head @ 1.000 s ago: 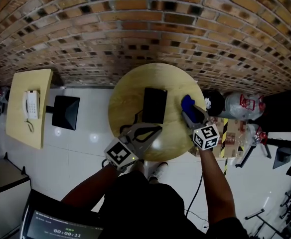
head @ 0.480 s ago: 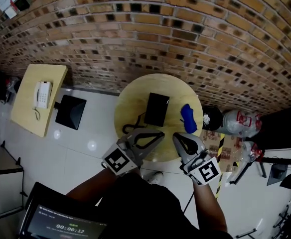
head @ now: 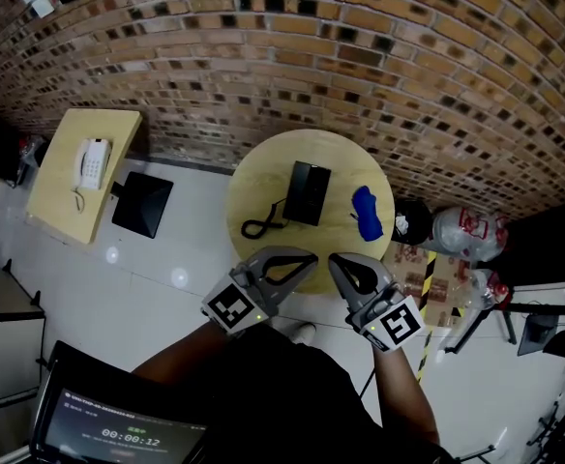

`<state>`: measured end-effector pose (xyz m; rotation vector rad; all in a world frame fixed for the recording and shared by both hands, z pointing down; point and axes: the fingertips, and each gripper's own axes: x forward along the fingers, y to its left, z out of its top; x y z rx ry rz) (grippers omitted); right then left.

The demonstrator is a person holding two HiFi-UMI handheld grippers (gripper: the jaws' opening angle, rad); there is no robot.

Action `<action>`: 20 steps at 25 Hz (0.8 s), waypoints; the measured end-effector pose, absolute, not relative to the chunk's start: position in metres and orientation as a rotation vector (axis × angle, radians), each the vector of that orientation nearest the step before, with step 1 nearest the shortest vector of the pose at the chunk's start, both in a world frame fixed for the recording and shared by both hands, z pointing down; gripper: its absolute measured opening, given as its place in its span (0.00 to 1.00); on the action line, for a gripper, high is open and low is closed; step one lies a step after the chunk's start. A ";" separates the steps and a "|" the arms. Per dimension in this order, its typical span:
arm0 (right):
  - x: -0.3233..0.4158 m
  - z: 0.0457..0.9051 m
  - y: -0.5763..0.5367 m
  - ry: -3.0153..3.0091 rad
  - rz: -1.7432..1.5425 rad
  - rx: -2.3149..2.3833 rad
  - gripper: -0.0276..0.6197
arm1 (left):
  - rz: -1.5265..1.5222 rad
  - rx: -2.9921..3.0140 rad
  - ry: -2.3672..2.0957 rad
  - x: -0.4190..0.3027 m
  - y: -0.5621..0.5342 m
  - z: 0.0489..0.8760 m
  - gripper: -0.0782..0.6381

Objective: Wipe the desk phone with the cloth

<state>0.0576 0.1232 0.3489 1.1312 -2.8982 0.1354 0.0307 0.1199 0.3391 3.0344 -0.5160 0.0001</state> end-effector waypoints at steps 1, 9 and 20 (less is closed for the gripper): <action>0.057 0.350 0.125 -2.894 0.143 1.126 0.04 | 0.002 3.033 -0.515 0.031 0.122 0.340 0.11; 0.051 0.358 0.138 -2.862 0.157 1.102 0.04 | -0.003 3.049 -0.490 0.032 0.128 0.339 0.11; 0.049 0.361 0.142 -2.873 0.147 1.106 0.04 | -0.006 3.047 -0.471 0.034 0.133 0.343 0.11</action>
